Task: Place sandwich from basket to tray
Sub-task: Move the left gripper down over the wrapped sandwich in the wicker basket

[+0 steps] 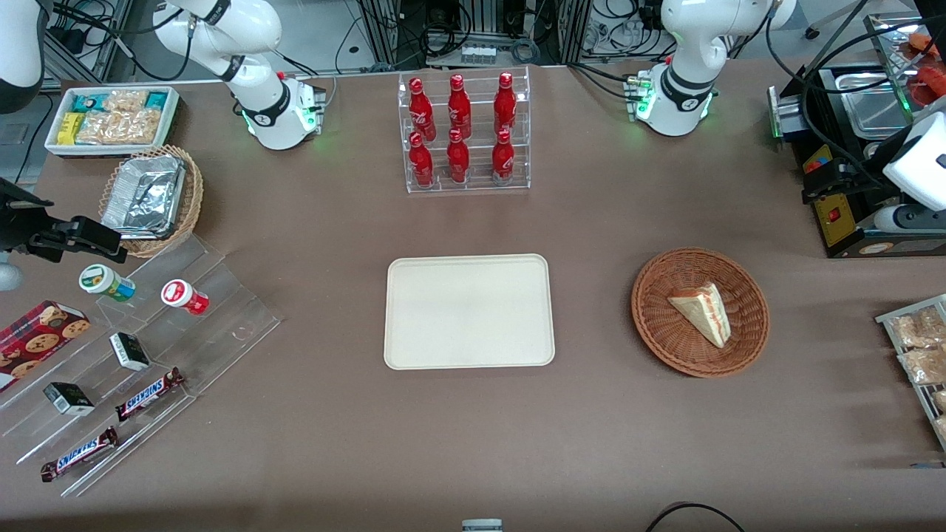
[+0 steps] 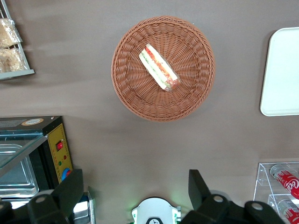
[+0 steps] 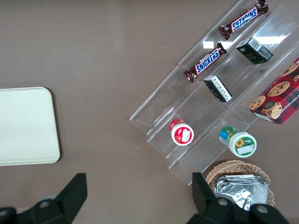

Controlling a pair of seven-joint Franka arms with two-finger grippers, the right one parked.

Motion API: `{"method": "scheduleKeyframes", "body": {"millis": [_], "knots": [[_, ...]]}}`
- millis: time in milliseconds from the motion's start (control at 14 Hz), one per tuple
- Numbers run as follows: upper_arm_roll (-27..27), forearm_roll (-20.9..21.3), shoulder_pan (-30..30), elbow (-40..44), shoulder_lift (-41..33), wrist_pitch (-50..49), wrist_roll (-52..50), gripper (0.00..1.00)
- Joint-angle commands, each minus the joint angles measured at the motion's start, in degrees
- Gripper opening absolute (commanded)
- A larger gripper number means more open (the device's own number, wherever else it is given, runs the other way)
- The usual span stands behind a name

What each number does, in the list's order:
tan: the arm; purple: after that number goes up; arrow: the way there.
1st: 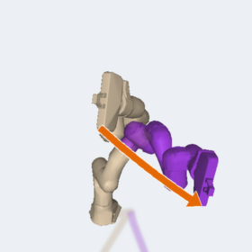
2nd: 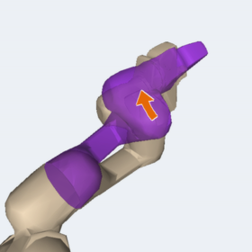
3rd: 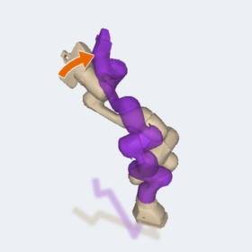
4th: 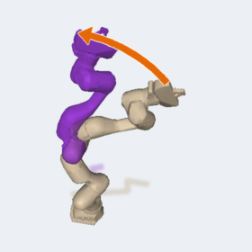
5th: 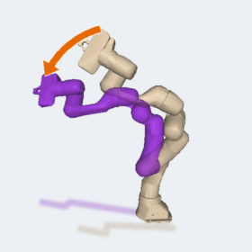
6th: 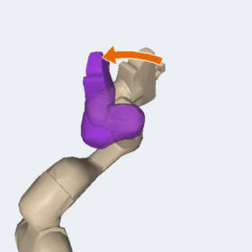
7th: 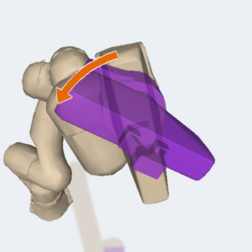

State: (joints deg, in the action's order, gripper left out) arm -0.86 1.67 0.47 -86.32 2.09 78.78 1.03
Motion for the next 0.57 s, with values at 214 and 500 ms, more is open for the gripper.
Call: {"method": "scheduleKeyframes", "body": {"millis": [214, 500], "knots": [[-0.2, 1.4, 0.4, 0.4, 1.9, 1.5, -0.9, 0.99], [-0.1, 2.2, 0.3, -3.0, 4.9, 7.9, -7.8, 0.99]]}}
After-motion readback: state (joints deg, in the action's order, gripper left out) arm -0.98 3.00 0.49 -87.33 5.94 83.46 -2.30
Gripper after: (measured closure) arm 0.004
